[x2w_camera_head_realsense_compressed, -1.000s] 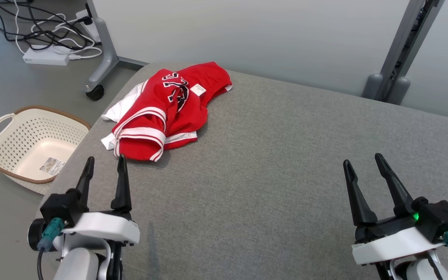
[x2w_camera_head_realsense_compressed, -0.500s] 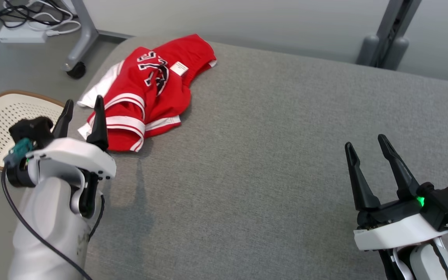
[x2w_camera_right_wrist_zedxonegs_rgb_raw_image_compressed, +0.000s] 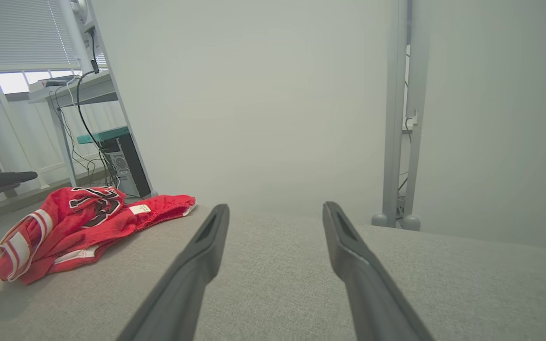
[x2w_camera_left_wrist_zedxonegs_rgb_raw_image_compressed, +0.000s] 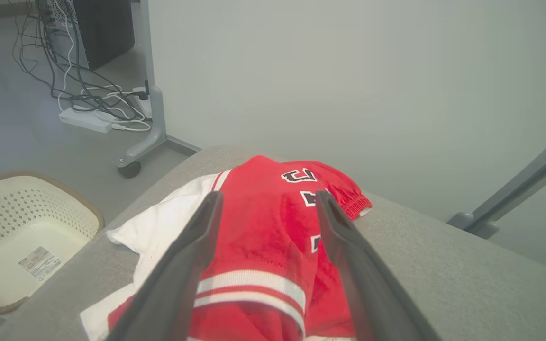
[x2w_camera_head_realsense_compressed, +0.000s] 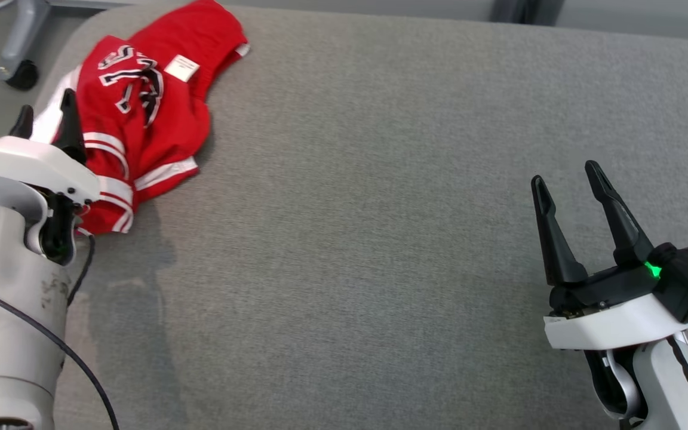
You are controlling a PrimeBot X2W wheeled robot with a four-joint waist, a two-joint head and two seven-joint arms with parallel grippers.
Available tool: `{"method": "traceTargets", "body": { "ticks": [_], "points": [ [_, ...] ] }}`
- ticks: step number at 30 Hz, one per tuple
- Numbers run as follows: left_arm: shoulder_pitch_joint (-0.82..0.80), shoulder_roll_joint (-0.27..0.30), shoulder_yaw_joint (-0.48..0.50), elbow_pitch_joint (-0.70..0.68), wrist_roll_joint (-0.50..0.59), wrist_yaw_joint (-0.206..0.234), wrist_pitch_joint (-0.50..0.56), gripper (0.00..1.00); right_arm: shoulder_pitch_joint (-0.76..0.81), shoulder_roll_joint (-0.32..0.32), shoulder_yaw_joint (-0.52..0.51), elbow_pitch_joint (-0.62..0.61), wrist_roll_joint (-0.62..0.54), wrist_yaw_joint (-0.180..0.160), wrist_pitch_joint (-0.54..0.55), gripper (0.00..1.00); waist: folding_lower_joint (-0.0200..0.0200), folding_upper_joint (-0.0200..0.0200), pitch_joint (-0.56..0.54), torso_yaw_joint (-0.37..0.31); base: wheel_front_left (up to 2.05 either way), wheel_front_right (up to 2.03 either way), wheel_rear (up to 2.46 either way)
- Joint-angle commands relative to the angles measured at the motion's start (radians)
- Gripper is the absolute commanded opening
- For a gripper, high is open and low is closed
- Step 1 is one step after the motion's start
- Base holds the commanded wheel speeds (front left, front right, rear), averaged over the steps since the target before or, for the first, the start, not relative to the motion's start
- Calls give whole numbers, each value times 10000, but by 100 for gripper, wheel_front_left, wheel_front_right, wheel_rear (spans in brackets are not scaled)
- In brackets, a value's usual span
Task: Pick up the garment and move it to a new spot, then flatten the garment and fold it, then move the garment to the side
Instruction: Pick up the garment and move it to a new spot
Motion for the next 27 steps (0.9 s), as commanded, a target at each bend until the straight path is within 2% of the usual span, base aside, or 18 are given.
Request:
{"method": "traceTargets", "body": {
  "ticks": [1, 11, 17, 20, 21, 22, 23, 24, 25, 27],
  "points": [
    [-255, 91, 19, 99, -124, -46, 5, 100, -195, -50, -23, -65, 13, 23, -14, 100, 0, 0, 335, -337, 0, 0, 0],
    [-817, 815, -446, 1418, -818, -49, 1187, 100, -464, -104, -107, -151, 34, 23, -12, 100, 0, 0, 783, -846, 0, 0, 0],
    [-679, 900, -719, 2094, -826, -51, 2159, 100, -425, -59, -151, -88, 73, 23, -14, 100, 0, 0, 720, -853, 0, 0, 0],
    [-636, 849, -793, 2171, -863, -51, 2253, 100, -406, -36, -167, -89, 91, 23, -14, 100, 0, 0, 665, -805, 0, 0, 0],
    [-624, 837, -829, 2167, -875, -51, 2190, 82, -398, -42, -164, -95, 83, 23, -14, 100, 0, 0, 646, -781, 0, 0, 0],
    [-625, 821, -879, 2141, -863, -51, 2123, 41, -385, -32, -159, -101, 61, 23, -12, 100, 0, 0, 628, -758, 0, 0, 0],
    [-625, 821, -879, 2141, -863, -51, 2123, 41, -385, -32, -159, -101, 61, 23, -12, 100, 0, 0, 628, -758, 0, 0, 0],
    [-623, 801, -919, 2124, -874, -52, 2071, 4, -369, -26, -152, -101, 39, 23, -14, 100, 0, 0, 604, -735, 0, 0, 0],
    [-619, 789, -955, 2118, -893, -52, 2037, 0, -351, -27, -139, -97, 24, 23, -14, 100, 0, 0, 579, -714, 0, 0, 0],
    [-596, 743, -1075, 2018, -873, -52, 1884, 0, -316, -46, -96, -71, 0, 23, -14, 100, 0, 0, 521, -669, 0, 0, 0]
  ]
}}
